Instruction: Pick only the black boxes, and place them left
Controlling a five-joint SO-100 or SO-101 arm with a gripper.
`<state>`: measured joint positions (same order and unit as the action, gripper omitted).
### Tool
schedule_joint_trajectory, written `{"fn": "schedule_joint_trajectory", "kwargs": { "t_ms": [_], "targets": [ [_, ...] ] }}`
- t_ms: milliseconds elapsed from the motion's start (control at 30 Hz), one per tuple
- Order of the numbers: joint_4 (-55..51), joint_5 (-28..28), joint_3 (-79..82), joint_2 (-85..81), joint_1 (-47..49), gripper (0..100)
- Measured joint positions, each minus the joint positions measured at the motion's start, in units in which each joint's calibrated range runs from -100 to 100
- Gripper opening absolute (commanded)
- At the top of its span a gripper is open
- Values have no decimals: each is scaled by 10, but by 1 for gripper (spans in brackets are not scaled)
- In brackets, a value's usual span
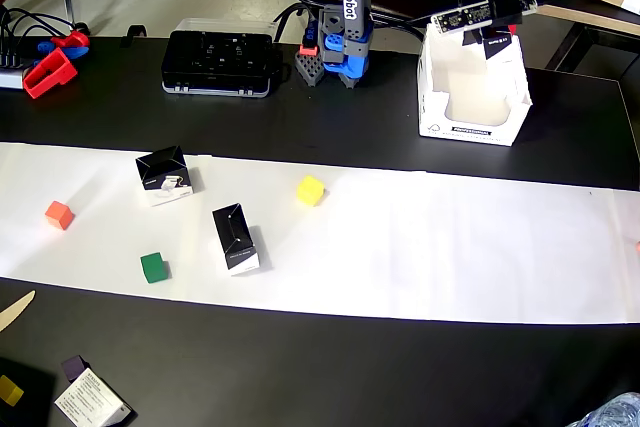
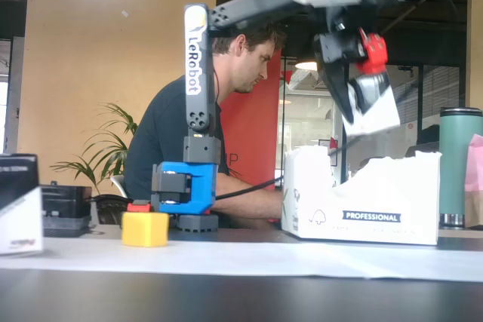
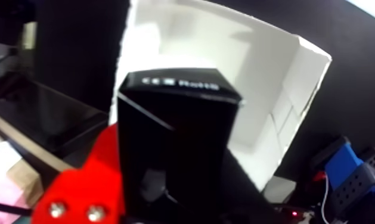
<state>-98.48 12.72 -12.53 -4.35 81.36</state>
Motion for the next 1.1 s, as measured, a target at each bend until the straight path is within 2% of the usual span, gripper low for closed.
{"fn": "schedule_joint_trajectory", "kwargs": {
  "t_ms": [100, 133, 267, 333, 633, 733, 933, 1100],
  "targets": [
    [1, 0, 0, 40, 7, 9],
    [1, 0, 0, 51, 8, 12],
    [3, 0, 0, 77, 9, 37],
    [3, 0, 0, 80, 9, 44],
    [4, 41, 0, 80, 9, 45],
    [5, 72, 0, 73, -5, 45],
    [2, 155, 16, -31, -105, 47],
    [1, 234, 60, -116, -249, 51]
  ]
}}
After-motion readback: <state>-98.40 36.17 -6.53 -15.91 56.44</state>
